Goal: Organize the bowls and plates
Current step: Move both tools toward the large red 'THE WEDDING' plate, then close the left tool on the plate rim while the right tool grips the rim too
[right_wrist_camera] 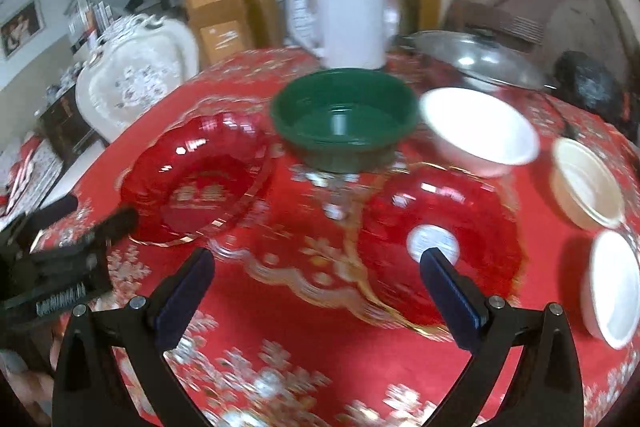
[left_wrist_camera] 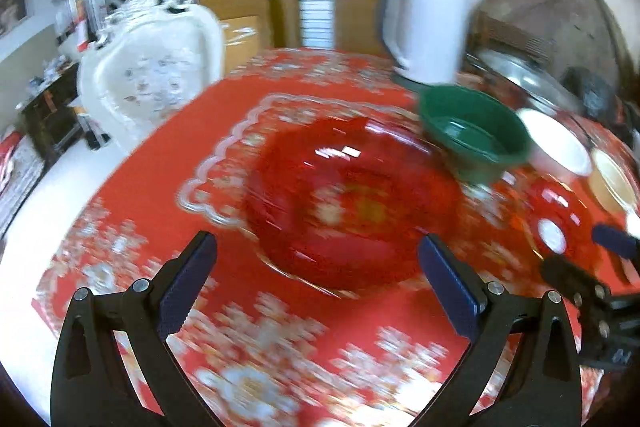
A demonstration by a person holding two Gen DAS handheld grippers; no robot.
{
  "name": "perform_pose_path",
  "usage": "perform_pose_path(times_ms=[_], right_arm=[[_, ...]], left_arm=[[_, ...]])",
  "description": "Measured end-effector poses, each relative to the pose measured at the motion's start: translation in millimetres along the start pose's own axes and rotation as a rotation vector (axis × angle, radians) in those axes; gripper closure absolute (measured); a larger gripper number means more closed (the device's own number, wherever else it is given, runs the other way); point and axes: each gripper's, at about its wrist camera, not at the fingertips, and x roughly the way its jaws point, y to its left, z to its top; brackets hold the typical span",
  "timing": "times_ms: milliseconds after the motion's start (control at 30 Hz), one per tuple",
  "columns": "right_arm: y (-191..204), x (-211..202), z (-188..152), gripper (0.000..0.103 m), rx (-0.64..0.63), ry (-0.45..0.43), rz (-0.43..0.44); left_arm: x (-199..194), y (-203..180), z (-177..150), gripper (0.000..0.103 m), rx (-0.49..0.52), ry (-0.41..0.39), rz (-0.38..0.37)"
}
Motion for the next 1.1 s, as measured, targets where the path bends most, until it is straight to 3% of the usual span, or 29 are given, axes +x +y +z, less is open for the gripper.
perform_pose_path(times_ms=[233, 333, 500, 567, 600, 633, 700, 800, 967, 1100], right_arm=[[25.0, 56.7, 24.7, 0.001, -0.006, 0.111, 0.077], [28.6, 77.0, 32.1, 0.001, 0.020, 0.159, 0.122], [30.2, 100.8, 41.9, 0.001, 0.029, 0.196, 0.121], [28.6, 104.7, 42.8, 0.001, 0.030, 0.200, 0.126], [30.6, 105.2, 42.4, 0.002, 0.015, 0.198, 0.123], [34.0, 105.7, 41.2, 0.004, -0.007, 0.199, 0.111], [36.5, 108.8, 41.0, 0.032, -0.017, 0.208, 0.106], [34.2, 116.9, 37.8, 0.049, -0.001, 0.233, 0.110], [43.8, 115.5, 37.7, 0.067, -0.048, 0.210, 0.110], [60.6, 109.1, 39.2, 0.068, -0.134, 0.161, 0.040]], left_arm=[[50.7, 48.7, 27.8, 0.001, -0.066, 0.066, 0.030], [73.0, 51.1, 32.1, 0.001, -0.065, 0.119, -0.004], [102.6, 46.1, 30.4, 0.001, -0.045, 0.191, -0.024], [110.1, 48.3, 29.9, 0.004, -0.069, 0.204, -0.055], [112.5, 49.1, 29.8, 0.011, -0.082, 0.208, -0.069], [115.1, 49.9, 29.9, 0.020, -0.091, 0.217, -0.078], [123.6, 48.5, 28.3, 0.035, -0.088, 0.257, -0.068], [135.1, 40.8, 23.3, 0.064, -0.060, 0.309, -0.062], [133.1, 35.5, 22.4, 0.068, -0.040, 0.296, -0.061], [124.4, 37.6, 22.8, 0.068, -0.050, 0.282, -0.045]])
